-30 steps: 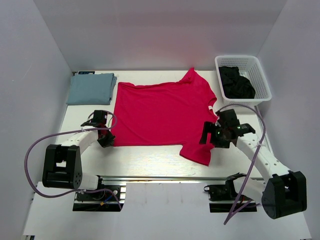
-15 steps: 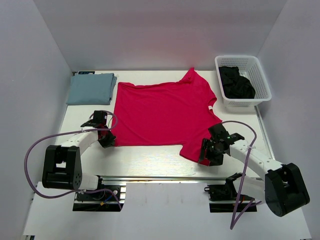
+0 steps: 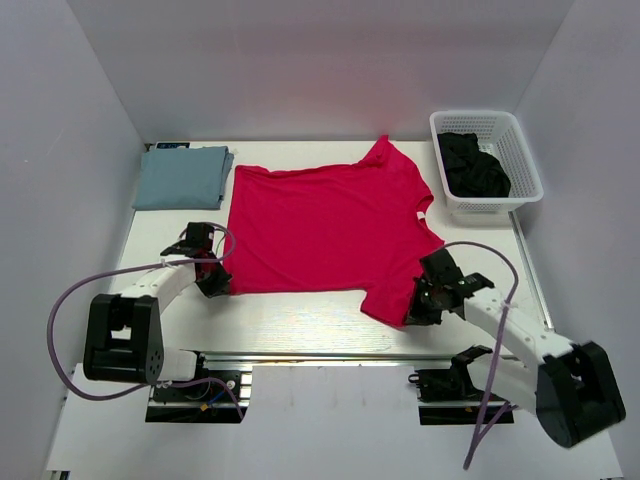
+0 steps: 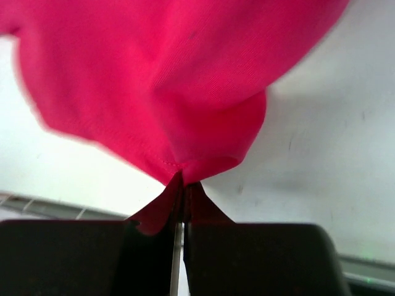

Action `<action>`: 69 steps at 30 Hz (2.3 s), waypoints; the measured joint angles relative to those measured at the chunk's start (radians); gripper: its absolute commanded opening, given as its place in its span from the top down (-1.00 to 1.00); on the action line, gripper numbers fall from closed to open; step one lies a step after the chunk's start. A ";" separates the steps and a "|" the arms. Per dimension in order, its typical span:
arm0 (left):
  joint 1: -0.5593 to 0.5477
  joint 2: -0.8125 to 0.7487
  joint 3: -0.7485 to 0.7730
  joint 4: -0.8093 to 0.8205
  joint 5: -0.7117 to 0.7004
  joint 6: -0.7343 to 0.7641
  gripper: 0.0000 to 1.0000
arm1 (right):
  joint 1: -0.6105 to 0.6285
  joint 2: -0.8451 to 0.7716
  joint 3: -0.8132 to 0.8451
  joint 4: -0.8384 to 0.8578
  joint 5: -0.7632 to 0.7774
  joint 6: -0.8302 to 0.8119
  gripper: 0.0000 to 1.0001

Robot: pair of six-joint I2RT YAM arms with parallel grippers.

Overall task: Fold and stack the t-shirts
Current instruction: Grap the side of the flattened tshirt closest away from the robot with both arms, then fold the flattened tshirt in 1/3 of the way

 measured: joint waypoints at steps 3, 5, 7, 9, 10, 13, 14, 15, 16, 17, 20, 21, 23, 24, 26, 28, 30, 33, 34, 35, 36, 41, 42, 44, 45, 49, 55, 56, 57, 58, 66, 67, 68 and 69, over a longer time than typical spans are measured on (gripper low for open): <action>0.000 -0.023 0.000 -0.032 0.000 -0.001 1.00 | 0.003 -0.111 0.022 -0.095 -0.012 0.006 1.00; 0.000 -0.048 0.000 -0.060 0.000 -0.005 1.00 | 0.005 -0.169 0.060 -0.164 -0.018 0.028 1.00; -0.003 -0.076 0.001 -0.085 0.002 -0.014 1.00 | 0.013 -0.206 0.099 -0.217 -0.023 0.056 1.00; -0.008 -0.093 0.002 -0.098 0.004 -0.019 1.00 | 0.021 -0.241 0.114 -0.245 -0.023 0.079 1.00; -0.008 -0.101 0.002 -0.103 0.006 -0.023 1.00 | 0.024 -0.256 0.114 -0.254 -0.024 0.087 1.00; -0.008 -0.111 0.011 -0.135 0.004 -0.027 1.00 | 0.034 -0.272 0.110 -0.257 -0.034 0.094 1.00; -0.008 -0.116 0.017 -0.141 0.002 -0.027 1.00 | 0.038 -0.269 0.108 -0.252 -0.036 0.092 1.00; -0.008 -0.122 0.020 -0.146 0.000 -0.028 1.00 | 0.039 -0.262 0.107 -0.249 -0.037 0.089 1.00; -0.008 -0.129 0.022 -0.148 0.000 -0.028 1.00 | 0.040 -0.248 0.107 -0.240 -0.039 0.082 1.00; -0.008 -0.138 0.023 -0.148 0.000 -0.029 1.00 | 0.042 -0.230 0.107 -0.221 -0.045 0.068 1.00; -0.008 -0.149 0.033 -0.135 0.008 -0.029 1.00 | 0.042 -0.148 0.115 -0.154 -0.048 0.022 1.00; -0.008 -0.143 0.041 -0.126 0.015 -0.028 1.00 | 0.042 -0.112 0.128 -0.138 -0.042 0.005 1.00; -0.008 -0.124 0.060 -0.099 0.032 -0.026 1.00 | 0.040 -0.040 0.171 -0.103 -0.022 -0.035 1.00; -0.008 -0.105 0.077 -0.085 0.043 -0.026 1.00 | 0.039 -0.008 0.197 -0.087 -0.011 -0.051 1.00; -0.008 -0.050 0.114 -0.051 0.063 -0.022 1.00 | 0.034 0.044 0.254 -0.037 0.013 -0.084 1.00; -0.005 0.016 0.158 -0.019 0.079 -0.018 1.00 | 0.026 0.082 0.303 0.014 0.033 -0.109 1.00; -0.003 0.075 0.197 0.004 0.092 -0.016 1.00 | 0.016 0.122 0.338 0.066 0.043 -0.127 1.00; -0.003 0.171 0.275 0.023 0.106 -0.015 1.00 | -0.005 0.187 0.365 0.145 0.052 -0.140 1.00; -0.003 0.195 0.299 0.026 0.107 -0.018 1.00 | -0.017 0.216 0.376 0.169 0.054 -0.144 1.00; -0.003 0.212 0.319 0.031 0.106 -0.019 1.00 | -0.022 0.231 0.382 0.181 0.054 -0.146 1.00; -0.003 0.224 0.335 0.033 0.106 -0.022 1.00 | -0.031 0.257 0.398 0.188 0.054 -0.149 1.00; -0.003 0.251 0.406 0.034 0.064 -0.047 1.00 | -0.074 0.367 0.498 0.267 0.054 -0.163 1.00; -0.003 0.257 0.425 0.033 0.051 -0.053 1.00 | -0.081 0.380 0.515 0.288 0.054 -0.169 1.00; -0.003 0.267 0.457 0.032 0.029 -0.061 1.00 | -0.095 0.400 0.541 0.314 0.054 -0.178 1.00; -0.003 0.274 0.473 0.033 0.014 -0.065 1.00 | -0.101 0.409 0.555 0.321 0.054 -0.182 1.00; -0.003 0.303 0.531 0.032 -0.048 -0.073 1.00 | -0.127 0.450 0.612 0.346 0.058 -0.204 1.00; -0.003 0.357 0.605 0.026 -0.117 -0.080 1.00 | -0.171 0.537 0.696 0.357 0.061 -0.240 1.00; -0.003 0.372 0.620 0.026 -0.127 -0.082 1.00 | -0.177 0.555 0.709 0.357 0.061 -0.246 1.00; -0.003 0.385 0.629 0.027 -0.133 -0.083 1.00 | -0.184 0.575 0.723 0.359 0.061 -0.254 1.00; -0.002 0.398 0.638 0.025 -0.139 -0.084 1.00 | -0.189 0.590 0.734 0.362 0.061 -0.258 1.00; 0.004 0.550 0.739 0.021 -0.152 -0.074 1.00 | -0.228 0.741 0.856 0.375 0.030 -0.322 1.00; 0.004 0.572 0.756 0.020 -0.153 -0.072 1.00 | -0.232 0.766 0.884 0.376 0.023 -0.334 1.00; 0.004 0.595 0.772 0.018 -0.154 -0.071 1.00 | -0.235 0.795 0.919 0.375 0.017 -0.346 1.00; 0.004 0.613 0.784 0.017 -0.155 -0.071 1.00 | -0.237 0.826 0.952 0.375 0.009 -0.358 1.00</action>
